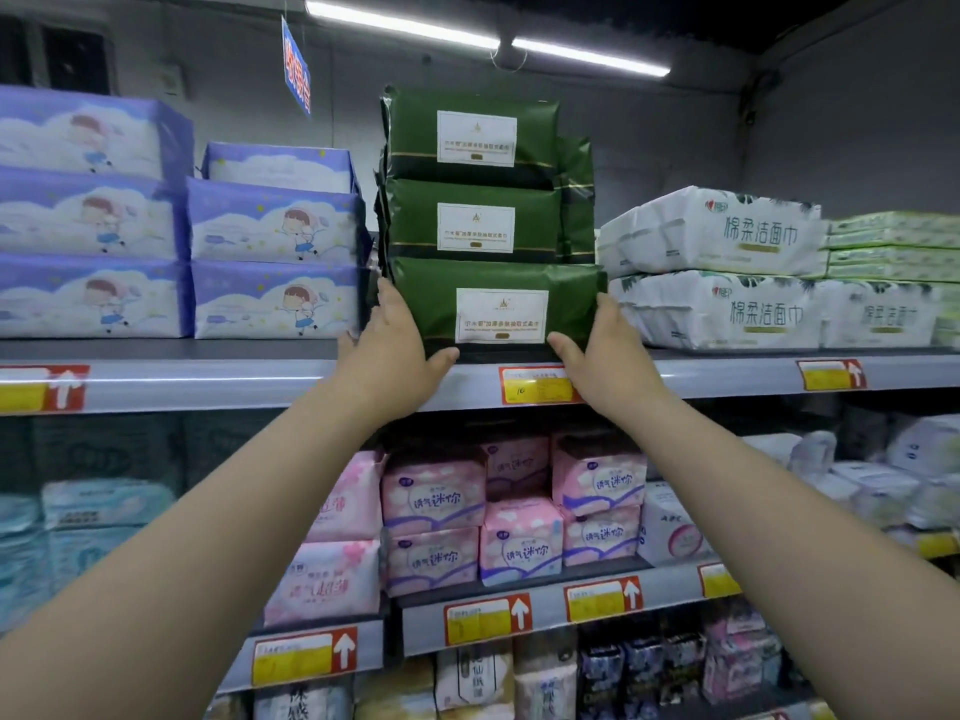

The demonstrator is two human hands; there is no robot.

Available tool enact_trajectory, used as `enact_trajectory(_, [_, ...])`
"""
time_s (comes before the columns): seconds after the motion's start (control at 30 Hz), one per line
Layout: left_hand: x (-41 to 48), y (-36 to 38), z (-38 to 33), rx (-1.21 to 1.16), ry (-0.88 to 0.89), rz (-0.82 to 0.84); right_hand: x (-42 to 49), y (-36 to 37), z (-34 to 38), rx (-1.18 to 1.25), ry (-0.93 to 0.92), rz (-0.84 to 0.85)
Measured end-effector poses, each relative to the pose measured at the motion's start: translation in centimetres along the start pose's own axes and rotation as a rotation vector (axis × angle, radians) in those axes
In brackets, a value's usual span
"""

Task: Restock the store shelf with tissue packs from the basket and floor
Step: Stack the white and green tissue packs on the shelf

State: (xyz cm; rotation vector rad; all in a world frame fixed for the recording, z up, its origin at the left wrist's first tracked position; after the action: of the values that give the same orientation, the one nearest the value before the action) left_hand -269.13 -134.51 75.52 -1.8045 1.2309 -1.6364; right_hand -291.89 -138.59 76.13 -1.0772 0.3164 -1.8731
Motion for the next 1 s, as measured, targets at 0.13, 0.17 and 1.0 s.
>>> enact_trajectory(0.13, [-2.4,1.2,-2.8,0.122,0.098,0.029,-3.9,-0.2,0.3,-0.167,-0.162,0.002])
enact_trajectory(0.17, [-3.0,1.7,-3.6,0.143,0.142,0.057,-4.8,-0.2,0.3,-0.214,-0.204,0.011])
enact_trajectory(1.0, [-24.6,18.1,-19.9,-0.114,1.116,0.712,-37.1,-5.7,-18.6,-0.666,0.704,0.153])
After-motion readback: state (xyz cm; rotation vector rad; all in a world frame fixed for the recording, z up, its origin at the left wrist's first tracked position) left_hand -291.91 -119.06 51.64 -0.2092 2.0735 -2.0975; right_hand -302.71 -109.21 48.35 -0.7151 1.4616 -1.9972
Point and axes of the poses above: each hand's wrist, its own x-axis towards the middle knuckle, its own y-axis out of the palm, z = x × y, the point moved 10 cm from there along x, towards the middle knuckle, and after that the axes turned 12 degrees about y, right-handed, at the moved point
